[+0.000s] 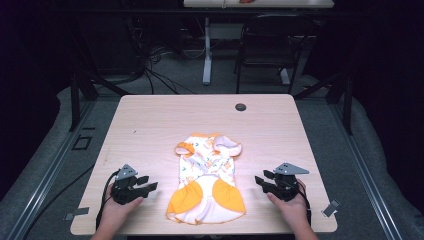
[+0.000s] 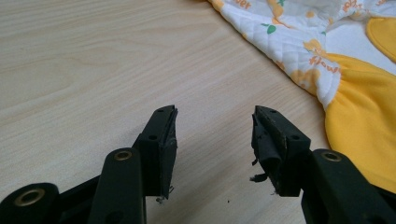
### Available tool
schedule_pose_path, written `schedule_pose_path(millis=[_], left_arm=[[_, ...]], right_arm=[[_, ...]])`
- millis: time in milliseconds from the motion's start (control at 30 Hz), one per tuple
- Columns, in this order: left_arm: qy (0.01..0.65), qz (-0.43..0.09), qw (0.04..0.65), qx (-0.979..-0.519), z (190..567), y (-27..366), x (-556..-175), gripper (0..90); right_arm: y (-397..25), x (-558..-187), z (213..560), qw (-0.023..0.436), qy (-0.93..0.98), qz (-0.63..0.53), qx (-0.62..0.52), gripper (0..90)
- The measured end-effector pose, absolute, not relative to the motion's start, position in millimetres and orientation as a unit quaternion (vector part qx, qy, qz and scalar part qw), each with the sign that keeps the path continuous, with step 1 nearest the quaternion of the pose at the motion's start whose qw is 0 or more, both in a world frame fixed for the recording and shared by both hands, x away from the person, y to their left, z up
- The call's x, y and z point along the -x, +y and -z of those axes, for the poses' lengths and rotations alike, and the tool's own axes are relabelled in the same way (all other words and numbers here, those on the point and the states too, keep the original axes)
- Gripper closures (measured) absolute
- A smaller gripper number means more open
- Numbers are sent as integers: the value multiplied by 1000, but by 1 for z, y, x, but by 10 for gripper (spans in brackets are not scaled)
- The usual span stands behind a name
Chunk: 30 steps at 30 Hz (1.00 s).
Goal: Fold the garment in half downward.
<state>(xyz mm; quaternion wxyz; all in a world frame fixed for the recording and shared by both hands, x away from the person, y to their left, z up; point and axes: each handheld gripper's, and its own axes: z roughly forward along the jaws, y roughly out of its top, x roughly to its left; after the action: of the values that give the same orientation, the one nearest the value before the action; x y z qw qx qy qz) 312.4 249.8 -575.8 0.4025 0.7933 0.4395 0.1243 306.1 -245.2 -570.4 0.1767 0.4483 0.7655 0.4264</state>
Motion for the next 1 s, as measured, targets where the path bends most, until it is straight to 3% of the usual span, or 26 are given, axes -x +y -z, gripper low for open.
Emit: schedule_pose_path(millis=[767, 1000], left_arm=[[446, -119, 422, -780, 568, 249, -322, 485], [443, -113, 426, -781, 565, 246, -328, 531]], right_arm=[[-231, -315, 561, 186, 785, -424, -411, 543], [-226, -325, 555, 183, 788, -418, -414, 550]])
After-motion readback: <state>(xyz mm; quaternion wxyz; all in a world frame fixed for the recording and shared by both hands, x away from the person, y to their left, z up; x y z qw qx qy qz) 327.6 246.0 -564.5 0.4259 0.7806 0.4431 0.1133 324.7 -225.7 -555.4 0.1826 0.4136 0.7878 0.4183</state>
